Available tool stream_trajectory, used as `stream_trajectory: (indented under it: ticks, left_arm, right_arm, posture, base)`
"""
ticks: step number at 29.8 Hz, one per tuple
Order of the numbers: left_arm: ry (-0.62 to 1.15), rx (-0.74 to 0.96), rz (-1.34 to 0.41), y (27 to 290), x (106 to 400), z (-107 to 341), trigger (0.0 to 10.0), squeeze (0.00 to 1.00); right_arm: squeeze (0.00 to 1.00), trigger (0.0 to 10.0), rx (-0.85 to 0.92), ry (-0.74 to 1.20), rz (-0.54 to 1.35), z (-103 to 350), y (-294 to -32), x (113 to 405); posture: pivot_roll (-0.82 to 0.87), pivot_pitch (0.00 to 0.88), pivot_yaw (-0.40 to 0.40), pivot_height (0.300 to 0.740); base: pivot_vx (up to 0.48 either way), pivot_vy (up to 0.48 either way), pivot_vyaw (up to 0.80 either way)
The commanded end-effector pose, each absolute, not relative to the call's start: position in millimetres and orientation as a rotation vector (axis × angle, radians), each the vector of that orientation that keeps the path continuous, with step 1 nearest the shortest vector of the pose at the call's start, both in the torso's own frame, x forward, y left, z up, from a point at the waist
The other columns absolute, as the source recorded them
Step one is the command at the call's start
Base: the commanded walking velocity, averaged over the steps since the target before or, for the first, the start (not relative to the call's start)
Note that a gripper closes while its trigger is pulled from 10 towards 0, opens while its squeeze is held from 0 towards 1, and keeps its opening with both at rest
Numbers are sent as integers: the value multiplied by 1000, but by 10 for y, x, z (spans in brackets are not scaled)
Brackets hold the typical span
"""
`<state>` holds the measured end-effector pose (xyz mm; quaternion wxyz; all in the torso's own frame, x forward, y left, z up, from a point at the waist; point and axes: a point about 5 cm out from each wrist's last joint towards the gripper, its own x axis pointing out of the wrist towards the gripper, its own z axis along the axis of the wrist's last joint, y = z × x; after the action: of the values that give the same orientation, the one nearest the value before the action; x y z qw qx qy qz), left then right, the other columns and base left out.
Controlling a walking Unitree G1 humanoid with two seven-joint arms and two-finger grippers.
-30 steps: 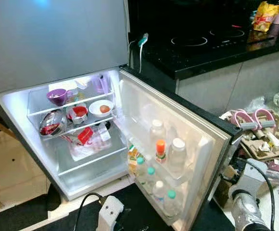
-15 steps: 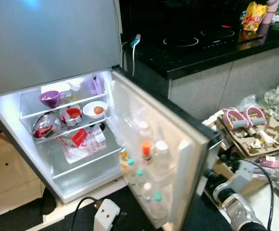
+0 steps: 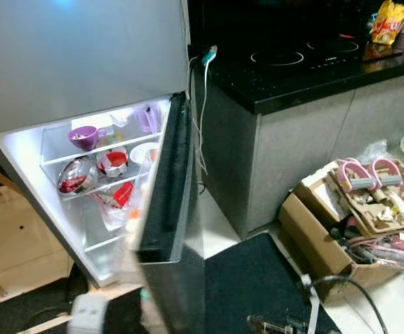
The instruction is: Restocking fridge
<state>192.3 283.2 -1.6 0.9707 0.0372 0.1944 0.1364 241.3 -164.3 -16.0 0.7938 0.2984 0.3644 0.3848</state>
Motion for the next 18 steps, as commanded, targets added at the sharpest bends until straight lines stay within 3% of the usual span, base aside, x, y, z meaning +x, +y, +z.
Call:
stream_trajectory:
  ticks: [1, 2, 3, 7, 8, 13, 18]
  left_arm:
    - [429, 76, 405, 3027, 1753, -59, 10000, 0]
    - [429, 76, 405, 3027, 1753, -59, 10000, 0]
    - [451, 52, 537, 3159, 1607, -97, 10000, 0]
    - [482, 41, 604, 3222, 1482, -152, 10000, 0]
    - [516, 20, 619, 3224, 1399, -217, 10000, 0]
    - [546, 23, 590, 3177, 1367, -273, 10000, 0]
    - [653, 50, 434, 2991, 1363, -429, 10000, 0]
  right_arm:
    - [0, 10000, 547, 816, 725, -264, -1719, 2366]
    - [0, 10000, 547, 816, 725, -264, -1719, 2366]
    - [0, 10000, 417, 850, 513, -387, -1862, 2334]
    - [0, 10000, 313, 903, 427, -483, -1960, 2230]
    - [0, 10000, 232, 956, 445, -568, -1981, 2093]
    - [0, 10000, 149, 999, 416, -632, -2036, 1983]
    - [0, 10000, -27, 1009, 208, -717, -2246, 1862]
  posture:
    - [-11, 157, 55, 740]
    - [-11, 157, 55, 740]
    - [-7, 155, 50, 740]
    - [-9, 155, 47, 740]
    - [-12, 152, 46, 740]
    - [-12, 152, 44, 740]
    - [-12, 150, 40, 740]
  base:
    - [0, 0, 0]
    - [0, 0, 0]
    - [0, 0, 0]
    - [0, 0, 0]
    - [0, 0, 0]
    - [0, 0, 0]
    - [0, 0, 0]
